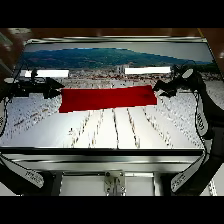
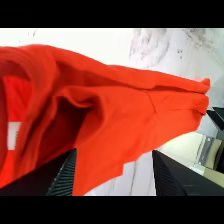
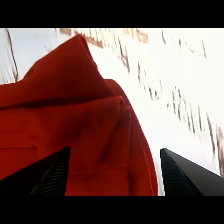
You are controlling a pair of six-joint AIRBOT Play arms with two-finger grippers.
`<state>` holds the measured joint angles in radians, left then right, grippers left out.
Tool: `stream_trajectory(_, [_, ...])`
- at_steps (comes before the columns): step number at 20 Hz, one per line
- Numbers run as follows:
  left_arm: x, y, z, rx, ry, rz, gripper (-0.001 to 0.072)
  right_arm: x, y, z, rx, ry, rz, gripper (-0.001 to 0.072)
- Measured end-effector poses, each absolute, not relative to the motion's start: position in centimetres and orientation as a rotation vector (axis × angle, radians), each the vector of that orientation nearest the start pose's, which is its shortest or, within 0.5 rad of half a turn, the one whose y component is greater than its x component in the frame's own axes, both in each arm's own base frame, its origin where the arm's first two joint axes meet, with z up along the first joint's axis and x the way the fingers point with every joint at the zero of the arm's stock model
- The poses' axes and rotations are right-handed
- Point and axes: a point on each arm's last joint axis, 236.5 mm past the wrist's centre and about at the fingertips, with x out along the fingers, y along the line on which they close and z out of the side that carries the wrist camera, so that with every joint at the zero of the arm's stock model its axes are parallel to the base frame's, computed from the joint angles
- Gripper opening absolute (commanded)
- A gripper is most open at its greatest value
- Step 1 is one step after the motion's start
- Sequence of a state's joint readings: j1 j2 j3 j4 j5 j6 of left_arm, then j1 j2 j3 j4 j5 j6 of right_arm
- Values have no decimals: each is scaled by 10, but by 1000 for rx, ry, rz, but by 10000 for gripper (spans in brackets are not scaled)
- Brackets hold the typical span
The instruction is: Fold the shirts.
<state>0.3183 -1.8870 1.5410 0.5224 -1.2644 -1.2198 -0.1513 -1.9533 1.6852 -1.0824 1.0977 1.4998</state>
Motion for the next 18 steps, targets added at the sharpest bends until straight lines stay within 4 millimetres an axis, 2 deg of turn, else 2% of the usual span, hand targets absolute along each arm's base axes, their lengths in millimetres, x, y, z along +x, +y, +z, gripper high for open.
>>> stream_trajectory(2, [511, -37, -9, -925, 1136, -506, 521, 529, 22, -98, 603, 1308, 147, 683])
stream_trajectory(4, [508, -41, 3, -910, 1134, -531, 521, 530, 38, -104, 694, 1315, 194, 682])
stream_trajectory(5, [507, -44, 7, -902, 1132, -540, 521, 530, 48, -105, 739, 1323, 223, 595])
stream_trajectory(6, [505, -47, 12, -893, 1132, -553, 518, 532, 56, -107, 777, 1321, 246, 392])
stream_trajectory(7, [503, -52, 16, -885, 1134, -566, 503, 532, 64, -111, 803, 1327, 262, 130])
stream_trajectory(8, [503, -56, 18, -876, 1134, -575, 439, 532, 71, -113, 820, 1333, 277, 74])
stream_trajectory(9, [502, -61, 21, -869, 1136, -584, 390, 533, 76, -110, 835, 1325, 296, 71])
stream_trajectory(11, [499, -75, 24, -851, 1145, -611, 215, 534, 80, -99, 825, 1304, 337, 70])
stream_trajectory(12, [498, -83, 25, -840, 1152, -626, 169, 535, 81, -87, 816, 1285, 359, 70])
stream_trajectory(15, [496, -124, 25, -790, 1166, -676, 108, 536, 84, -33, 762, 1208, 425, 70])
stream_trajectory(16, [495, -143, 25, -768, 1167, -694, 95, 533, 86, -12, 740, 1184, 449, 70])
stream_trajectory(17, [496, -165, 24, -742, 1163, -711, 44, 529, 89, 10, 718, 1160, 471, 70])
stream_trajectory(18, [495, -190, 23, -712, 1157, -731, 44, 522, 93, 31, 689, 1146, 493, 70])
